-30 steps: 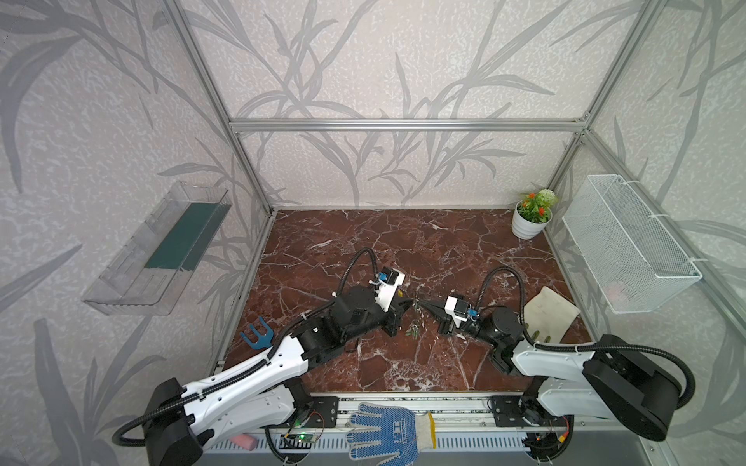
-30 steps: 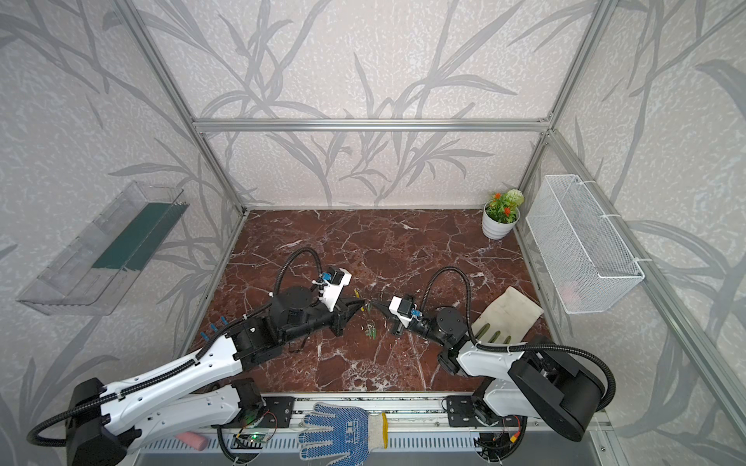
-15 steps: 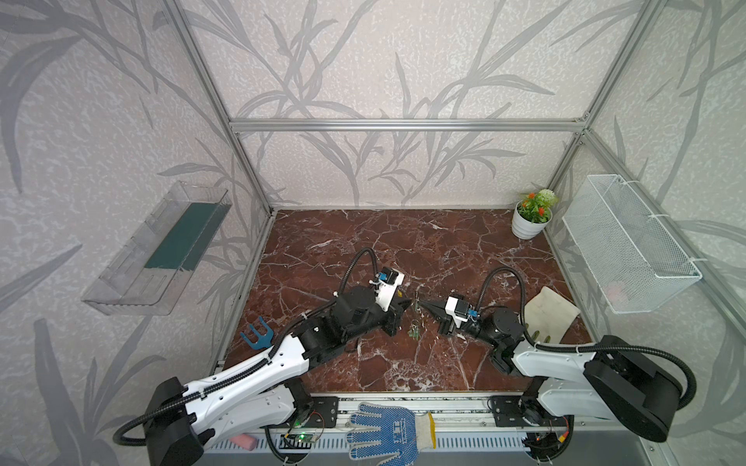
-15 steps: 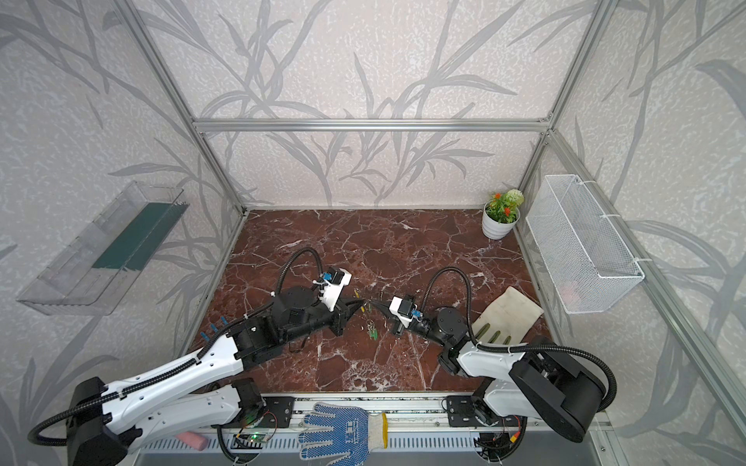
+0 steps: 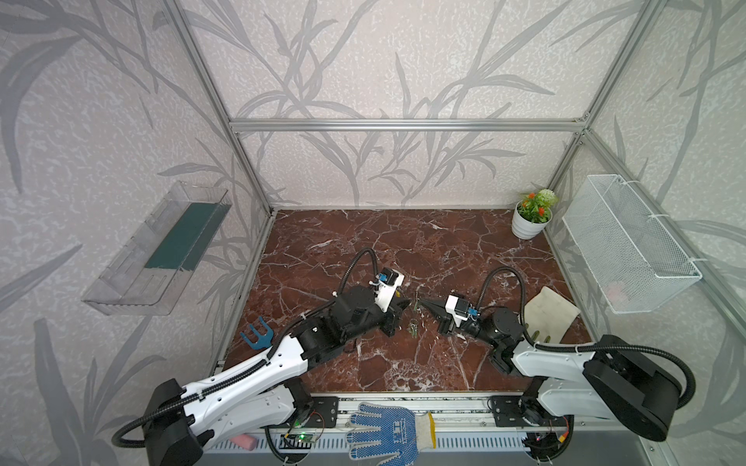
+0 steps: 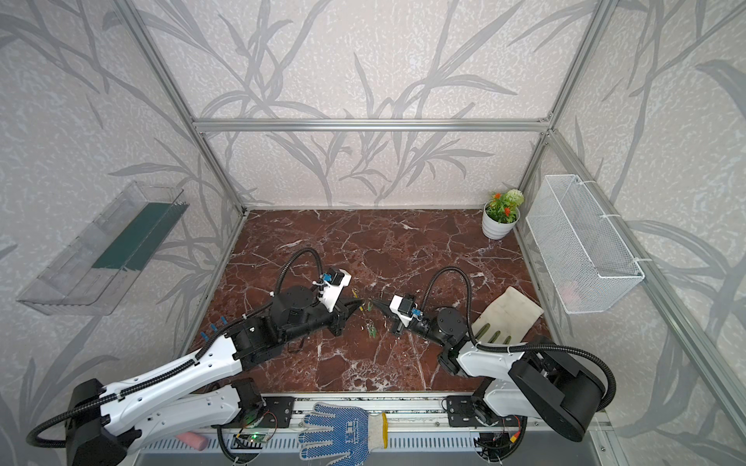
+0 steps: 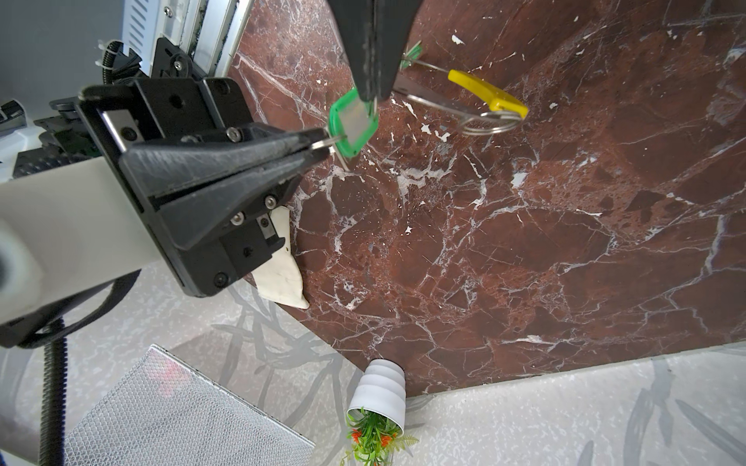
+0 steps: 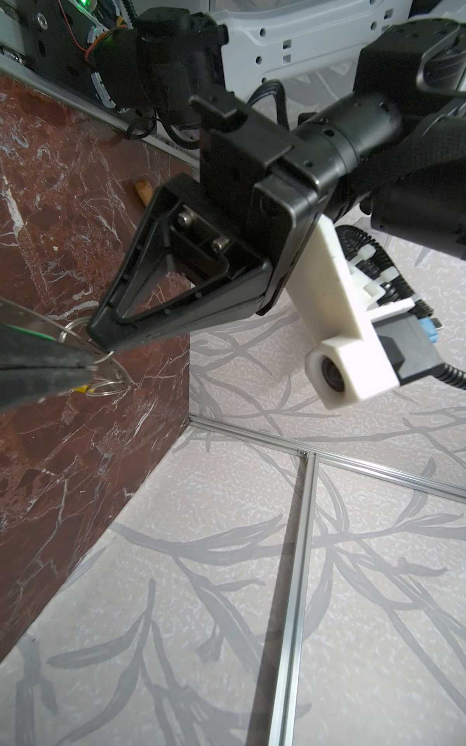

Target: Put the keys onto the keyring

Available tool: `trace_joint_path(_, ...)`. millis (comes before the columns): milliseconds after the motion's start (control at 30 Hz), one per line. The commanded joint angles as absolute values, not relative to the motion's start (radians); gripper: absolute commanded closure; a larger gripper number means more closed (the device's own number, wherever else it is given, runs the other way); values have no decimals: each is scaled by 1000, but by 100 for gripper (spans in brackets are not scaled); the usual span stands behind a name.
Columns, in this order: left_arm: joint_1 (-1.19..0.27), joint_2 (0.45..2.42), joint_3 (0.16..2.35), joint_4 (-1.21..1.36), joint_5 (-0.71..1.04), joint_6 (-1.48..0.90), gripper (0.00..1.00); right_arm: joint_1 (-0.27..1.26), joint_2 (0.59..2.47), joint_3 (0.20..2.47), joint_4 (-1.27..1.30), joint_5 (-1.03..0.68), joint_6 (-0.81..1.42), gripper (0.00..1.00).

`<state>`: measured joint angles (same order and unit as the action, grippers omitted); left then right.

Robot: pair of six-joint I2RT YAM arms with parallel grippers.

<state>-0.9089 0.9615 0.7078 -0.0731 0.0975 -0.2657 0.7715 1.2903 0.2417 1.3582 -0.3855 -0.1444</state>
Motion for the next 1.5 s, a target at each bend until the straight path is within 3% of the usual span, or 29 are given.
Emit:
trace_joint_path(0, -908, 950, 781, -138, 83, -183, 100, 775, 1299, 240, 1405, -374, -136, 100)
trace_joint_path(400, -908, 943, 925, -358, 80, -21, 100, 770, 1236, 282, 1328, -359, -38, 100)
trace_joint_path(667, -908, 917, 942, -401, 99, 68, 100, 701, 1050, 426, 894, -501, -50, 100)
trace_joint_path(1033, -872, 892, 938, -393, 167, 87, 100, 678, 1085, 586, 673, -726, -114, 100)
trace_joint_path(1467, -838, 883, 916, -365, 221, 71, 100, 680, 1114, 577, 687, -744, -172, 100)
